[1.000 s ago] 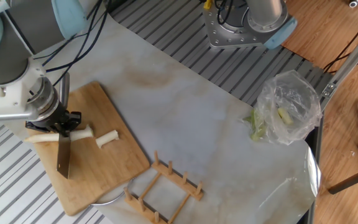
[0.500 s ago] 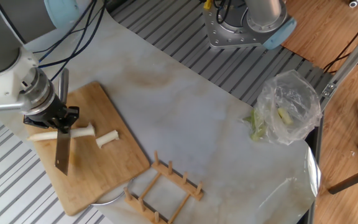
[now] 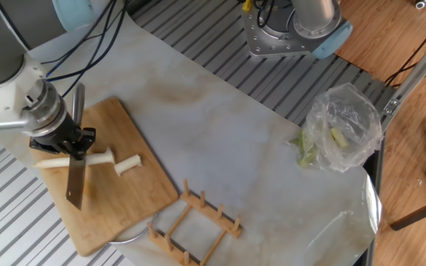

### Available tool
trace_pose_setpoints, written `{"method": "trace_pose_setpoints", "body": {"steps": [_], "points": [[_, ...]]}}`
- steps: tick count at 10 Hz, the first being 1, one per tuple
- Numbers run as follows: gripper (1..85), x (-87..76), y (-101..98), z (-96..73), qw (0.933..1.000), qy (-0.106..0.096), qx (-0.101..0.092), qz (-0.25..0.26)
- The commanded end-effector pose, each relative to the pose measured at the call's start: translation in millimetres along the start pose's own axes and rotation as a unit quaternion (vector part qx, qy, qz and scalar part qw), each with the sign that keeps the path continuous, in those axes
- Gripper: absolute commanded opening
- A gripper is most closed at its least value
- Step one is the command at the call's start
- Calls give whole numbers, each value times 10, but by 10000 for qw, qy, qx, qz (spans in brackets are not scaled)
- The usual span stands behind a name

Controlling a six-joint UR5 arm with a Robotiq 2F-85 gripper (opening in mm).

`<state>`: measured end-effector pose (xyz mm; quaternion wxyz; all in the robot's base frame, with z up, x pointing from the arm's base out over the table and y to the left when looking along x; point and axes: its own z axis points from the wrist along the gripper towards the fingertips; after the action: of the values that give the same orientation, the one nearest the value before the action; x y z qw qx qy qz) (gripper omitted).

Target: Chop the scallions

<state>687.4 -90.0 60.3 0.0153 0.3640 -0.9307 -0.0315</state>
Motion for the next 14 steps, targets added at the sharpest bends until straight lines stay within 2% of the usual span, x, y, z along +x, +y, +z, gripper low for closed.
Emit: {"method": "trace_pose_setpoints", "body": {"steps": [1,3,6,7,14], "points": [[13,-105,8,95,9999,-155,-15,55],[13,-128,25,89,9998,-182,-22,62],[13,-75,42,-59,9999,-136,-63,31],[13,-80,64,-42,9996,-246,-160,17],[13,-91,0,107,9995,-311,-38,37]]}}
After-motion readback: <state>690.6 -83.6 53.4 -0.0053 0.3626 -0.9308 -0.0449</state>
